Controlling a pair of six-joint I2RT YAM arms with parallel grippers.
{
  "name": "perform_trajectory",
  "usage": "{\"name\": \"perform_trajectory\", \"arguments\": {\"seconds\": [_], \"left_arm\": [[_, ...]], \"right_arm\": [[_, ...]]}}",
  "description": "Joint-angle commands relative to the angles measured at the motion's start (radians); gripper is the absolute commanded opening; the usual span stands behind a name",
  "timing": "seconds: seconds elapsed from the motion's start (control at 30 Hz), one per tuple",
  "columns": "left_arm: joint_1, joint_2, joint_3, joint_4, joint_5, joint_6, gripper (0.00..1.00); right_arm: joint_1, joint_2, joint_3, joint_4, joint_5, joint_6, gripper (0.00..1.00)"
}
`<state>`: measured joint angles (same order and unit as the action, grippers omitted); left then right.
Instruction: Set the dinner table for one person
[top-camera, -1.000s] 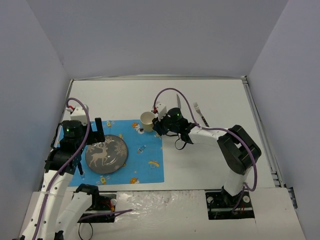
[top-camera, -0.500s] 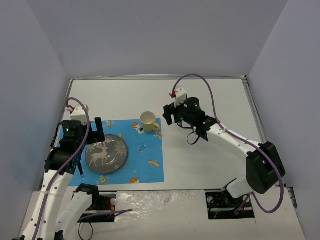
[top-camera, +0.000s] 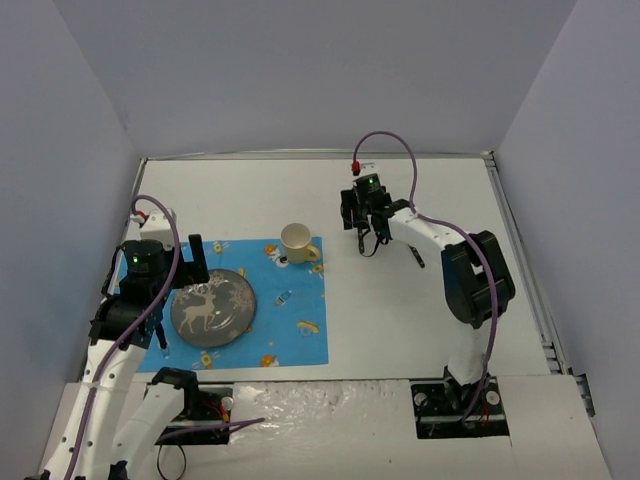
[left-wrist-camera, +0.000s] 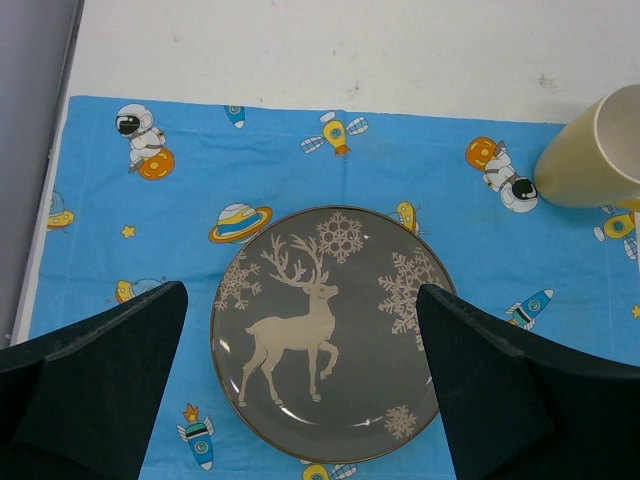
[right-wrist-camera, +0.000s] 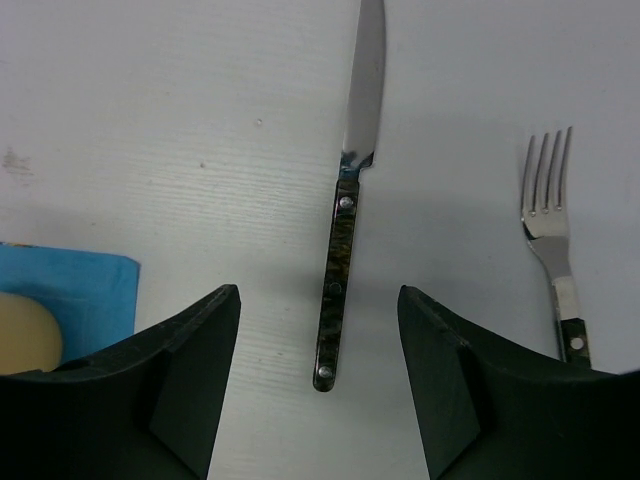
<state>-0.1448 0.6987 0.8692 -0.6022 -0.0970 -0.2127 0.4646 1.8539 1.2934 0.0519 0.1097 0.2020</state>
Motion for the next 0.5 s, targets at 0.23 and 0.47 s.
{"name": "perform_trajectory", "arguments": {"seconds": [0.23, 0.47], "left_arm": [[-0.001, 0.004, 0.011, 0.047, -0.023, 0.002, 0.97], [-0.002, 0.002, 0.010, 0.048, -0.020, 0.002, 0.97]], "right_arm": [[-0.018, 0.189, 0.153, -0.047, 0.057, 0.062, 0.51], [-0.027, 0.270, 0.183, -0.047, 0.072, 0.074, 0.43]]}}
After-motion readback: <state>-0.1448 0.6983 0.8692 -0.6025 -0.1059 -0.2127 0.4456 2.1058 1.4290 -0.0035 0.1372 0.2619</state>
